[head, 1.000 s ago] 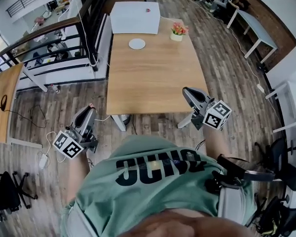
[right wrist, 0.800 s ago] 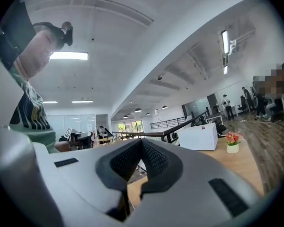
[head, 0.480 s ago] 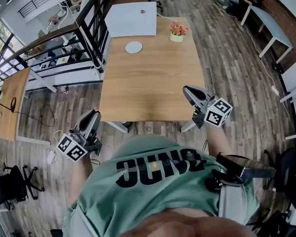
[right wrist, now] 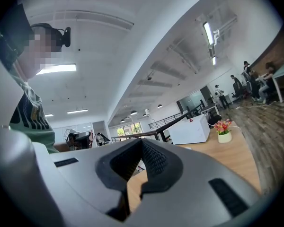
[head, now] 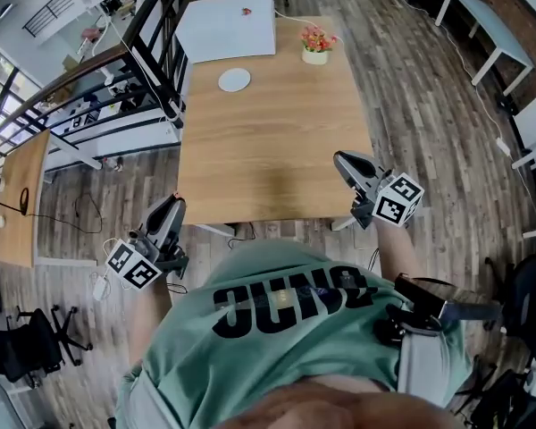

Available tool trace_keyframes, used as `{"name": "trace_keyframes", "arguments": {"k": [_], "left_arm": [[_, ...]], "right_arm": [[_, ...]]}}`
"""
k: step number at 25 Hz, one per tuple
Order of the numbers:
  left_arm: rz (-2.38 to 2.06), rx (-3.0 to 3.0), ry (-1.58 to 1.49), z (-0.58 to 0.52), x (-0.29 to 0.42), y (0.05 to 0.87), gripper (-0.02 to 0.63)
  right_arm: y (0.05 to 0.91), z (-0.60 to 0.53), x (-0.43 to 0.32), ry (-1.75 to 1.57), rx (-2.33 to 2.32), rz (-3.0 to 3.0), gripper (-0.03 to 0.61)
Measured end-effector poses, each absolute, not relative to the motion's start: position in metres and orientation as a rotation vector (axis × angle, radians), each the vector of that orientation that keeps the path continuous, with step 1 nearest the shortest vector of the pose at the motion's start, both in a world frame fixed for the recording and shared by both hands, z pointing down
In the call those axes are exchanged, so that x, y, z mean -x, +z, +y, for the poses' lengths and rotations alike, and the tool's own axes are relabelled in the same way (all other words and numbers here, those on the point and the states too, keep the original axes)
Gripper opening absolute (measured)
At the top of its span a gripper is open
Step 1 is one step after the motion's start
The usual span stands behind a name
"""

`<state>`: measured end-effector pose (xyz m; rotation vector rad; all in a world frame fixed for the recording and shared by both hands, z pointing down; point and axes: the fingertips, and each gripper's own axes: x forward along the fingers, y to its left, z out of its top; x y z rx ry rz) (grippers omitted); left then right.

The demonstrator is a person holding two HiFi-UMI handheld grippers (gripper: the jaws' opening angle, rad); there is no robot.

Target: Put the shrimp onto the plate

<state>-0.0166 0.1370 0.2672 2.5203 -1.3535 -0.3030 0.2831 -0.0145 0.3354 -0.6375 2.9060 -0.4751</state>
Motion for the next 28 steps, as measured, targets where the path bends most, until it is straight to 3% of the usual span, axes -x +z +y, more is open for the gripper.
{"name": "trace_keyframes", "arguments": {"k": [9,18,28], "left_arm": [[-1.156,-2.593,-0.369,0.079,0.102,0.287,0.060],[-1.105,-2.610,-0.430,0.033,0.241,0.282,0.060],[-1.112,-2.558,-0.447,0.002,0.286,0.318,0.060]], "right_arm": [[0.320,-0.033,-0.220,-0.405,0.880,2.889,0.006],[0.285,-0.050,-0.087,-0.321,0.946,2.939,0.006],[0.293,-0.086,-0.033,-0.313,0.922,3.063,0.006]]}}
